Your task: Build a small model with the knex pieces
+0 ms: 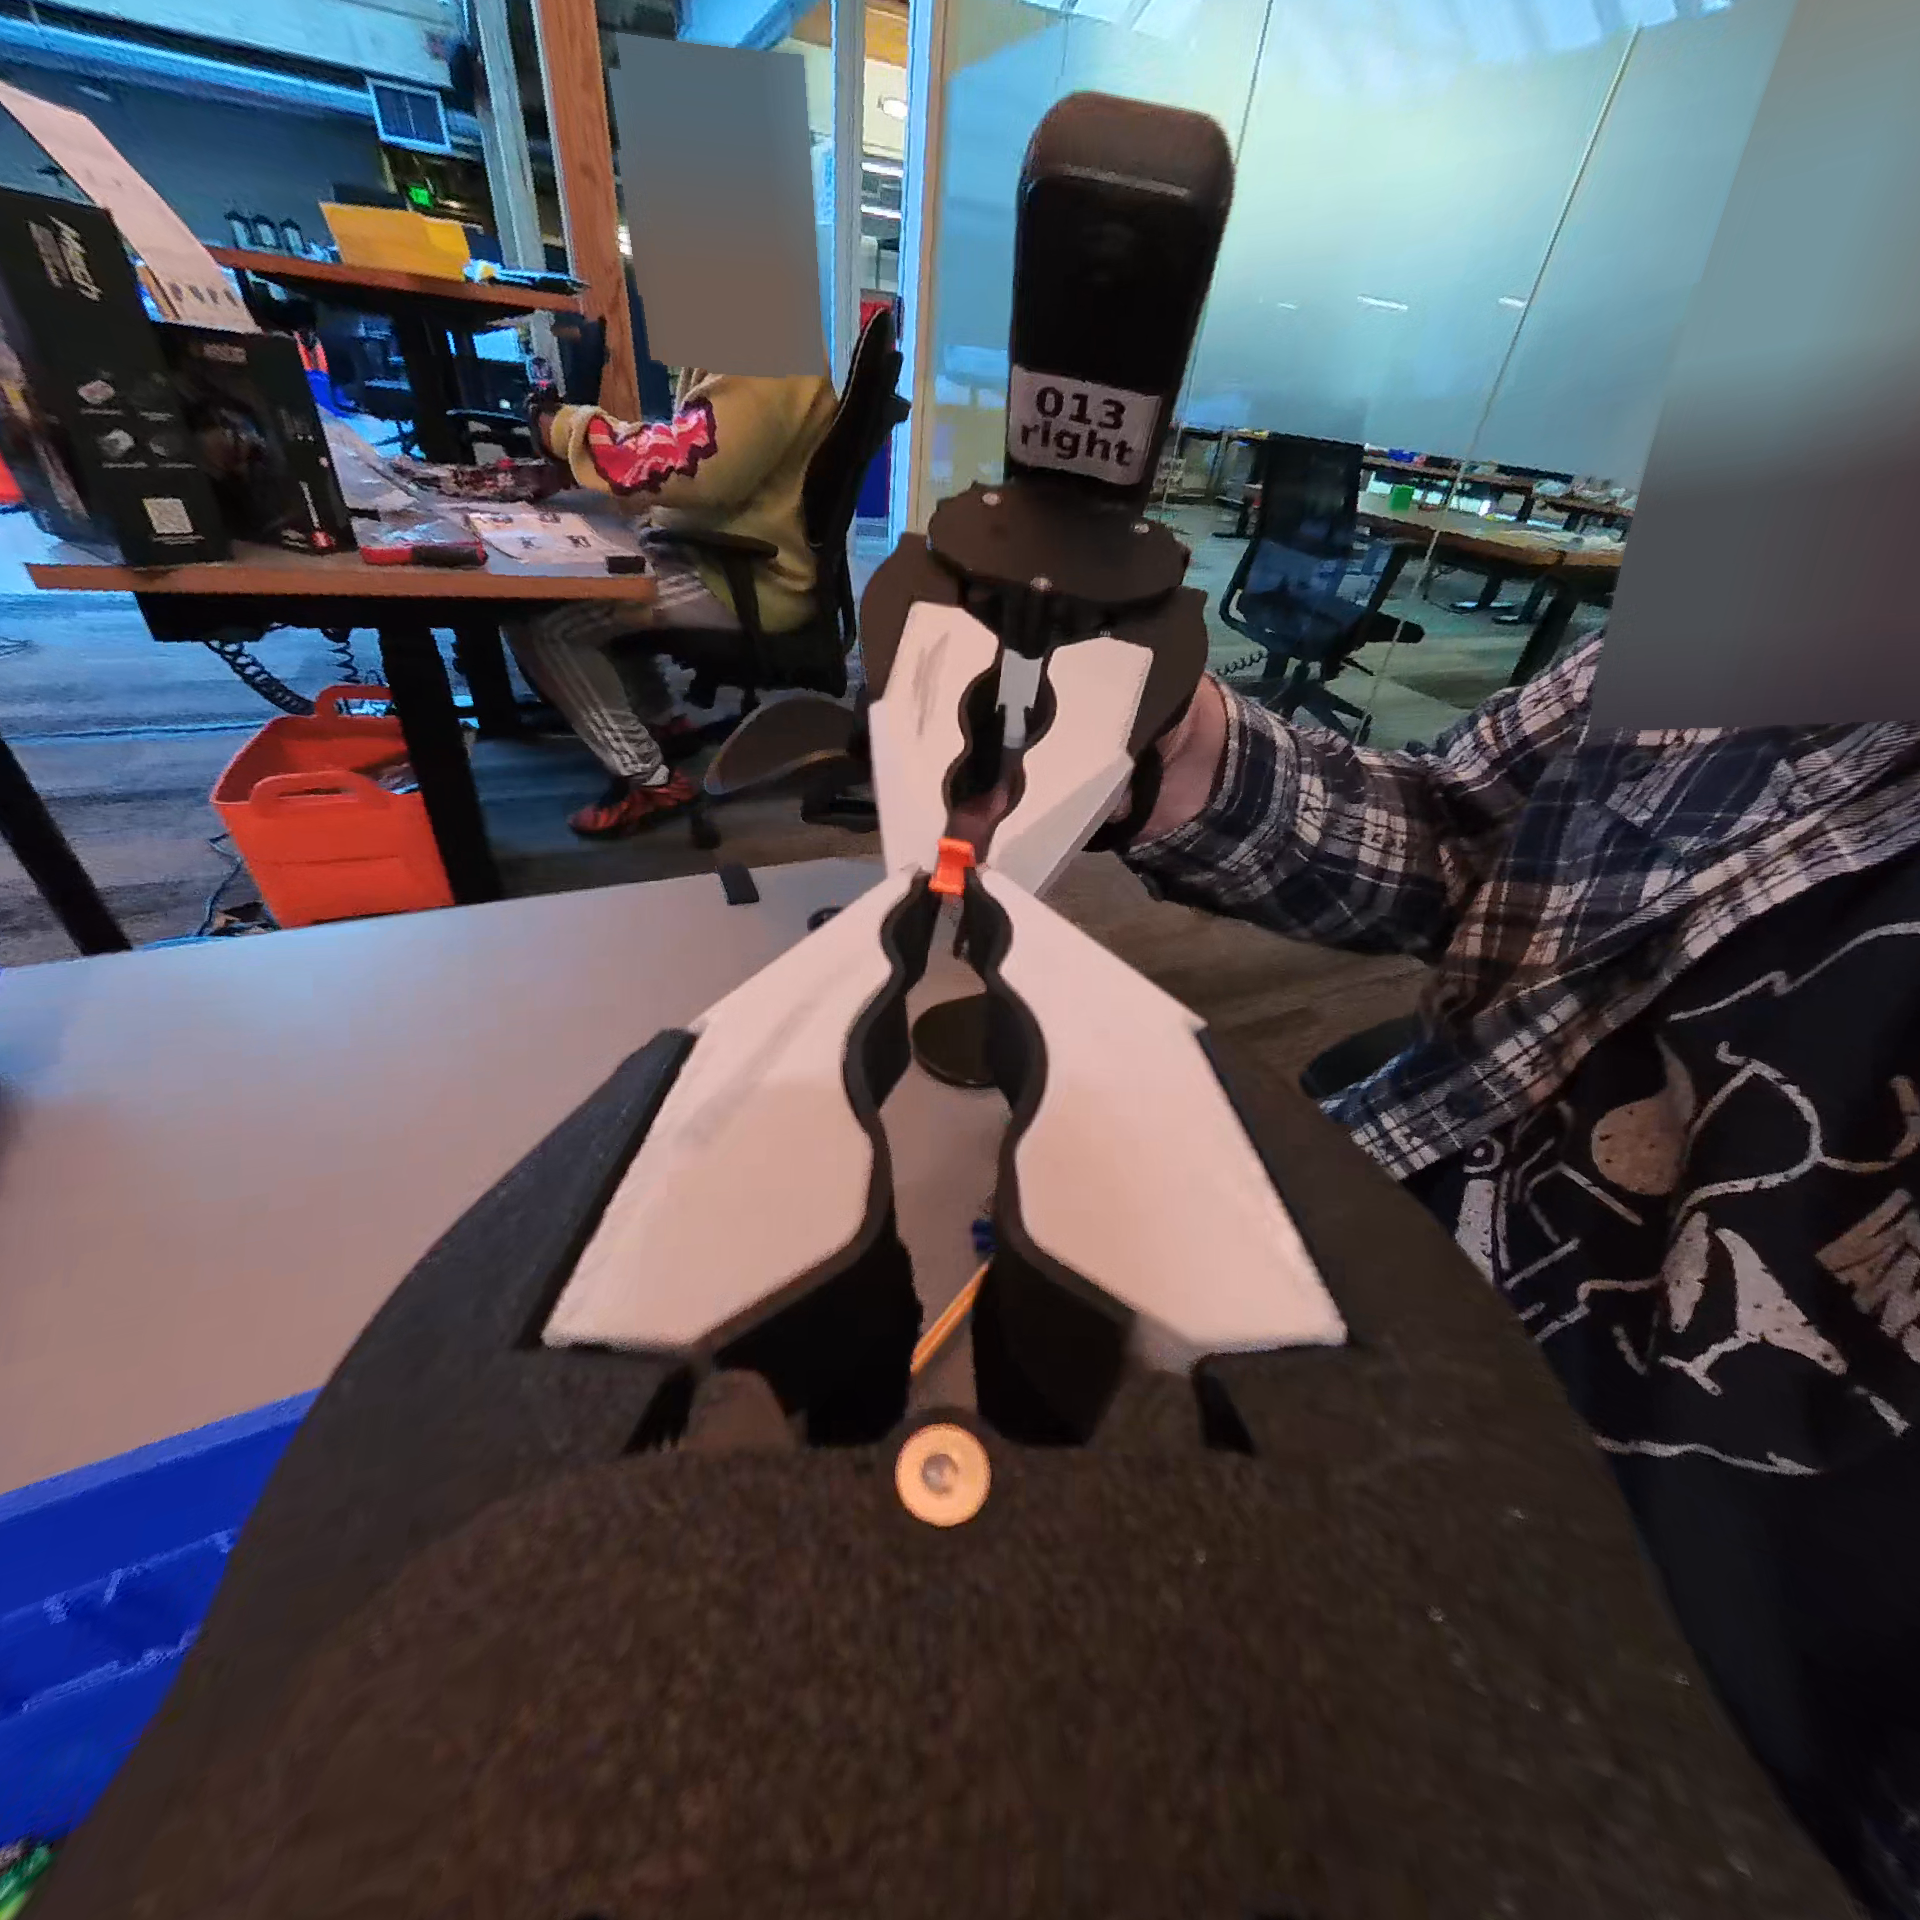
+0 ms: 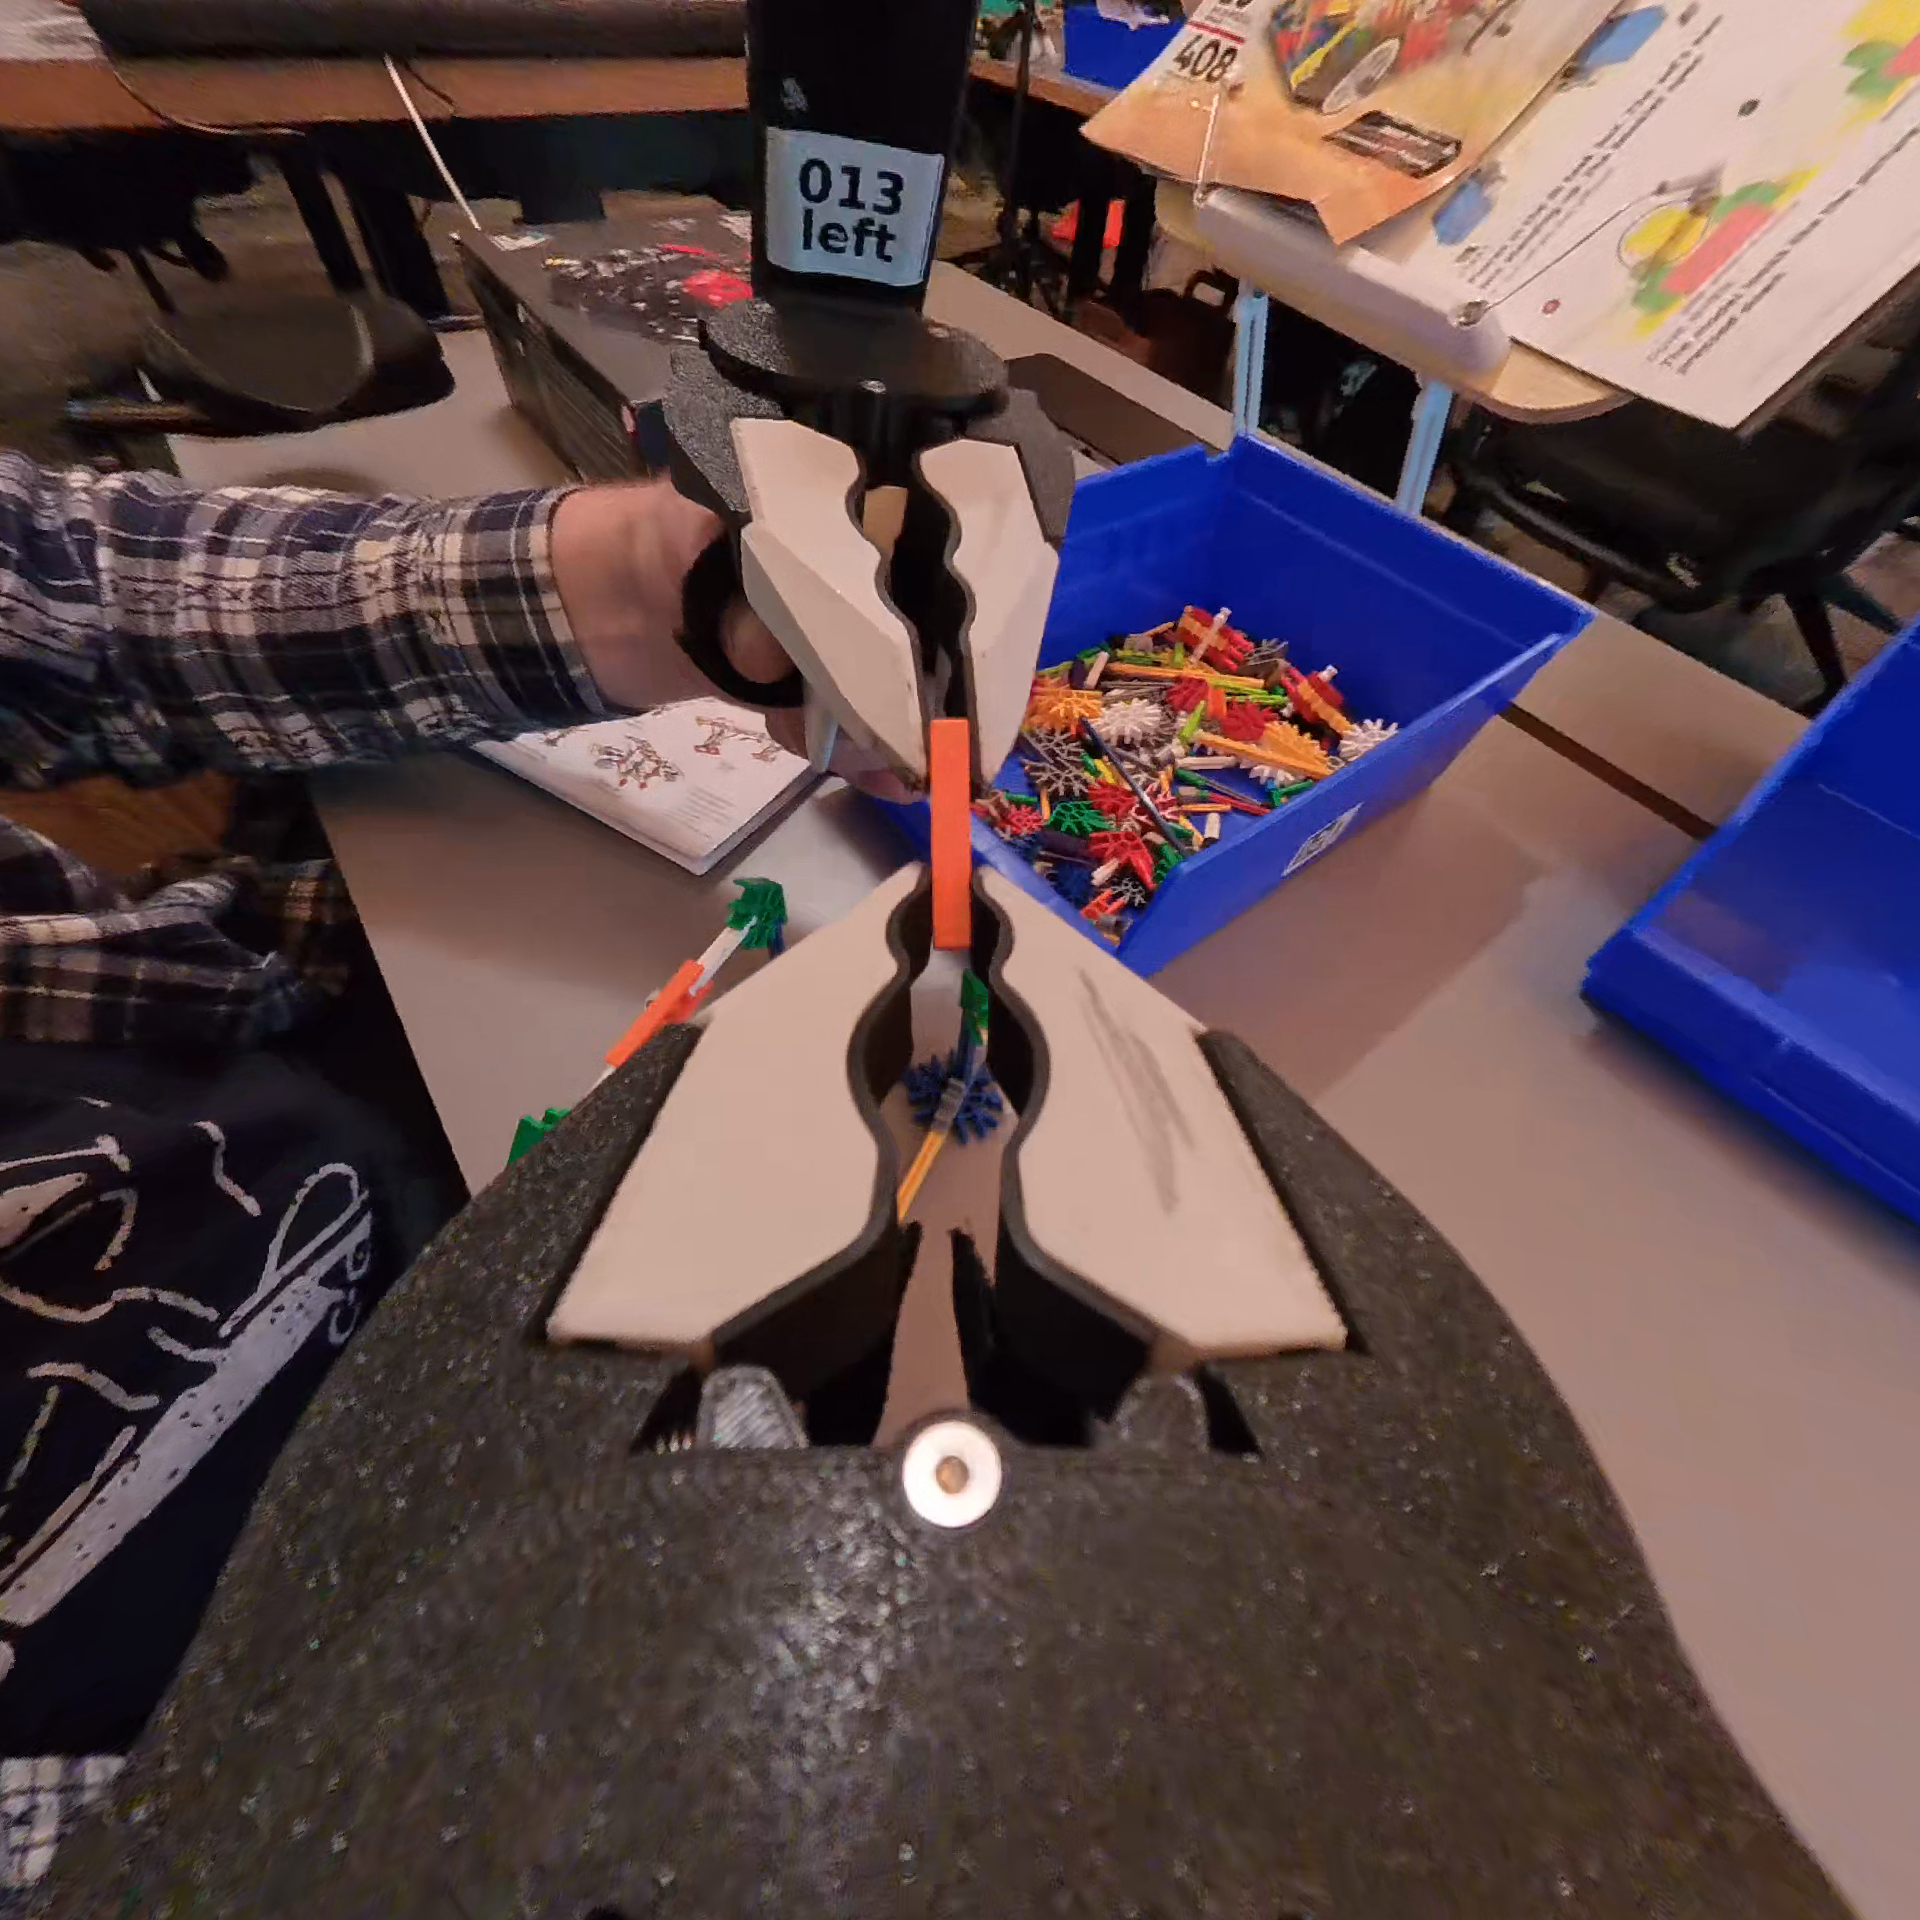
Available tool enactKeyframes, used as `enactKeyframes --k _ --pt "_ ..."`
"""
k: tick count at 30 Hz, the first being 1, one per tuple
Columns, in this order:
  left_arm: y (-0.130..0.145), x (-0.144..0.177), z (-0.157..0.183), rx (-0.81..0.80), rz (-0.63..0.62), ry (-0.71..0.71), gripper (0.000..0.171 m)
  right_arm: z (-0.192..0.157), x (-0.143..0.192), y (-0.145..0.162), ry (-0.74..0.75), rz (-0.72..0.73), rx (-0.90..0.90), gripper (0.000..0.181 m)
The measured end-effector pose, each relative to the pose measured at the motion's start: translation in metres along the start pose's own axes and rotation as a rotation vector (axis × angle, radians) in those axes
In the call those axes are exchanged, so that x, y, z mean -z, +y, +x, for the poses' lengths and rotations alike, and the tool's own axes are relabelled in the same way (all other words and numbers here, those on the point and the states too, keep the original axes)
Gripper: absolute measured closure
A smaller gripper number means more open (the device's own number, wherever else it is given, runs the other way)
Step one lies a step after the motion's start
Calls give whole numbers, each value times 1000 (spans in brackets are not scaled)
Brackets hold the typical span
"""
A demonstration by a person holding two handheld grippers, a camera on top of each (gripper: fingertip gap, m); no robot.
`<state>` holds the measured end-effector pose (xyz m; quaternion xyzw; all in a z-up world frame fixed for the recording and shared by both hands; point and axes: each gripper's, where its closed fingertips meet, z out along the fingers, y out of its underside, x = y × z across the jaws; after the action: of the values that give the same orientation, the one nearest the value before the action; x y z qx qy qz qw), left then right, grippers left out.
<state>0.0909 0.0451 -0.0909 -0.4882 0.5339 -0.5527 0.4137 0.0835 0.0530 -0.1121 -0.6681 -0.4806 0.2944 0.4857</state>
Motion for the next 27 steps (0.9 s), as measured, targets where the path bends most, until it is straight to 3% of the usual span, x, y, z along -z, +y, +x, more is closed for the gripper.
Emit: enactKeyframes --k 2,4,8,14,27 --pt "11 -2 -7 -12 -62 -52 167 2 -1 9 3 -28 -2 177" --pt "28 -1 -17 -58 -179 -134 149 9 -2 24 35 -108 26 177" --pt "61 3 -27 -165 -433 -213 129 19 -4 67 34 -329 91 177" --pt "102 0 -33 -264 -700 -247 132 19 -12 100 -17 -506 152 176" --pt "113 -6 -40 -274 -762 -238 145 25 -20 108 -46 -555 171 177"
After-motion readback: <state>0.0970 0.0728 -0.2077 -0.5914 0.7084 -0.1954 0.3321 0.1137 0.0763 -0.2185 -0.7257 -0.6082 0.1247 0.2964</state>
